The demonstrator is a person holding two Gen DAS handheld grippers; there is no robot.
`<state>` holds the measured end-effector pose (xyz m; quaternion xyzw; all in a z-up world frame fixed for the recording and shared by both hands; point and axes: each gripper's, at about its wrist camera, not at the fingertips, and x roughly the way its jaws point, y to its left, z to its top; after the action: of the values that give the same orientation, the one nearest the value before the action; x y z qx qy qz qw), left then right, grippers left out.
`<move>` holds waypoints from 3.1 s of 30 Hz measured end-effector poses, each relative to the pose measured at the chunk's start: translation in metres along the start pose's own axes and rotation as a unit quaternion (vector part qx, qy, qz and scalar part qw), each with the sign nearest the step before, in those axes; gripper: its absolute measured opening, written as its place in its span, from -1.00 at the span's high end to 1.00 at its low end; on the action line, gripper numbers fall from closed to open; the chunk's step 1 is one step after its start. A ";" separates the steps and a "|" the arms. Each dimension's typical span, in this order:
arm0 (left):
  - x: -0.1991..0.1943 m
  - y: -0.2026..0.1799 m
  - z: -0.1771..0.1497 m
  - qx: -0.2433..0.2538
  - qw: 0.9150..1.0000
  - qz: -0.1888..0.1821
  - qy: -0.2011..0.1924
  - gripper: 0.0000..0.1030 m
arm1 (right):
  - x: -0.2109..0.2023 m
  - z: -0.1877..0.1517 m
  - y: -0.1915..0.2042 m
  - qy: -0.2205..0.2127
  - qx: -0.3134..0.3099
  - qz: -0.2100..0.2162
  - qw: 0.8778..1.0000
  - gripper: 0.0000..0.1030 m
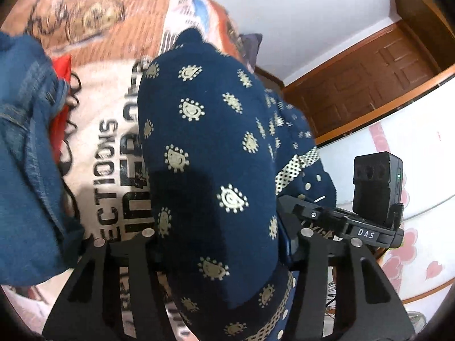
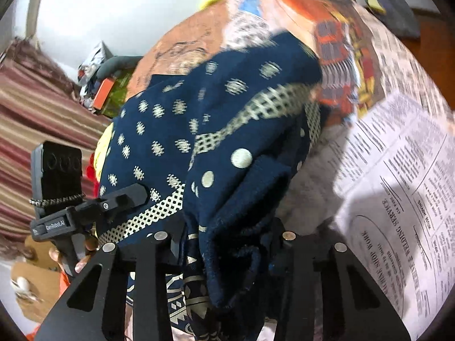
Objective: Fold large clothes
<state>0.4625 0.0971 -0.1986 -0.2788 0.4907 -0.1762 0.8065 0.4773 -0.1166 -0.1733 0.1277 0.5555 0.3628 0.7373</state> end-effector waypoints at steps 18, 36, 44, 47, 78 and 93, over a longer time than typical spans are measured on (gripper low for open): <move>-0.206 0.022 0.019 0.037 0.988 0.039 -0.147 -0.04 | 0.008 0.038 0.168 -0.067 -0.130 0.063 0.987 0.33; -0.176 0.237 0.000 -0.095 0.987 0.048 -0.124 -0.15 | 0.203 0.047 0.162 0.050 -0.108 0.040 0.992 0.31; -0.186 0.212 -0.006 -0.063 0.984 0.111 -0.123 -0.33 | 0.184 0.042 0.170 0.049 -0.136 0.015 0.989 0.16; -0.197 0.191 -0.013 -0.034 0.979 0.159 -0.127 -0.33 | 0.169 0.036 0.177 0.032 -0.159 -0.015 0.987 0.16; -0.258 0.113 -0.118 0.052 0.925 0.343 -0.153 -0.87 | 0.062 -0.039 0.189 -0.065 -0.216 -0.097 0.969 -0.43; -0.372 -0.065 -0.207 0.158 0.843 0.309 -0.410 -0.87 | -0.096 -0.121 0.294 -0.299 -0.285 -0.025 0.910 -0.43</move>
<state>0.1083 0.1961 0.0249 -0.0284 0.1416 0.1380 0.9799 0.2395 -0.0006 0.0277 0.0002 0.1850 0.4319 0.8828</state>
